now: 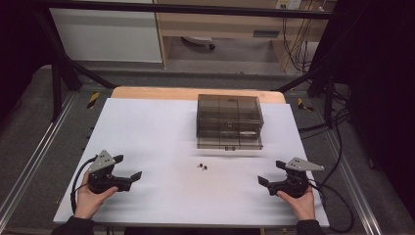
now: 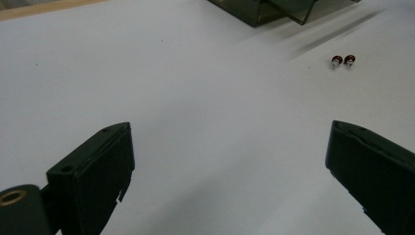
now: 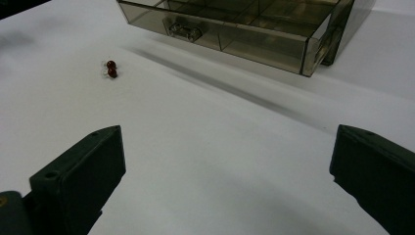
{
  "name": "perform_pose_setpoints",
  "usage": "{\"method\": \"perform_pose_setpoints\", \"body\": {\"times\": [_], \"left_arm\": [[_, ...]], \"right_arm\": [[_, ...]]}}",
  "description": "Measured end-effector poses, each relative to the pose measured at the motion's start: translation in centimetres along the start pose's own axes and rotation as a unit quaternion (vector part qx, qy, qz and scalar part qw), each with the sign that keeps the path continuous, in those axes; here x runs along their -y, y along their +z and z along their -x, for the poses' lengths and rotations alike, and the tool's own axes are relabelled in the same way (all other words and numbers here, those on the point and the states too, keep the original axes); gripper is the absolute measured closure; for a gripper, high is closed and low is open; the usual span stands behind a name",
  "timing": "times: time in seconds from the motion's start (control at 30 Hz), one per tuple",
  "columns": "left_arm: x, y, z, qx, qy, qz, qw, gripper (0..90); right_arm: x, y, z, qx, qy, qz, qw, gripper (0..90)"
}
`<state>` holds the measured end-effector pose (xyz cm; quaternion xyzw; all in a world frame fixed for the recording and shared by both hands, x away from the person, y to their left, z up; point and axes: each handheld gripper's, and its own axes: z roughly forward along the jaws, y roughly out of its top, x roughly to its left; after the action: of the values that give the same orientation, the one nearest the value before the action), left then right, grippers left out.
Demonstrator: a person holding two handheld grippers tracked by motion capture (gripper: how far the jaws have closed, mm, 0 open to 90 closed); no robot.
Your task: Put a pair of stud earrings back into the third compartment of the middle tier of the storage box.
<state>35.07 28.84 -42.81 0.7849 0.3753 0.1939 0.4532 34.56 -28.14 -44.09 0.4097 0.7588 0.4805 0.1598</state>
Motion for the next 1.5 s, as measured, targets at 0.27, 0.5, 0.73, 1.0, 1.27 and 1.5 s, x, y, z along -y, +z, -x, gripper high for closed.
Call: {"method": "perform_pose_setpoints", "body": {"times": [0.27, 0.5, 0.73, 1.0, 1.27, 1.5], "left_arm": [[0.2, 0.2, 0.2, 0.001, -0.001, -0.014, 0.9999, 3.8], [-0.1, 0.6, 0.7, 0.005, -0.001, -0.021, 0.9998, 3.8], [-0.8, 1.0, 1.3, 0.01, 0.001, -0.024, 0.9997, 3.8], [-1.5, 1.9, 2.4, 0.015, 0.001, -0.034, 0.9993, 3.8], [-3.0, 3.0, 3.6, 0.022, 0.012, -0.037, 0.999, 4.1], [-4.4, 4.7, 5.1, 0.029, 0.03, -0.046, 0.998, 4.4]], "right_arm": [[0.1, 0.1, 0.0, -0.002, -0.003, -0.008, 1.0, 0.7], [0.0, 0.1, 0.0, -0.005, -0.004, -0.013, 0.9999, 0.8], [0.0, 0.1, 0.1, -0.005, -0.004, -0.017, 0.9998, 0.8], [0.0, 0.1, 0.0, -0.006, -0.005, -0.026, 0.9996, 0.9], [0.0, 0.2, -0.1, -0.008, -0.009, -0.03, 0.9995, 0.9], [0.0, 0.2, -0.2, -0.007, -0.009, -0.033, 0.9994, 0.7]]}}
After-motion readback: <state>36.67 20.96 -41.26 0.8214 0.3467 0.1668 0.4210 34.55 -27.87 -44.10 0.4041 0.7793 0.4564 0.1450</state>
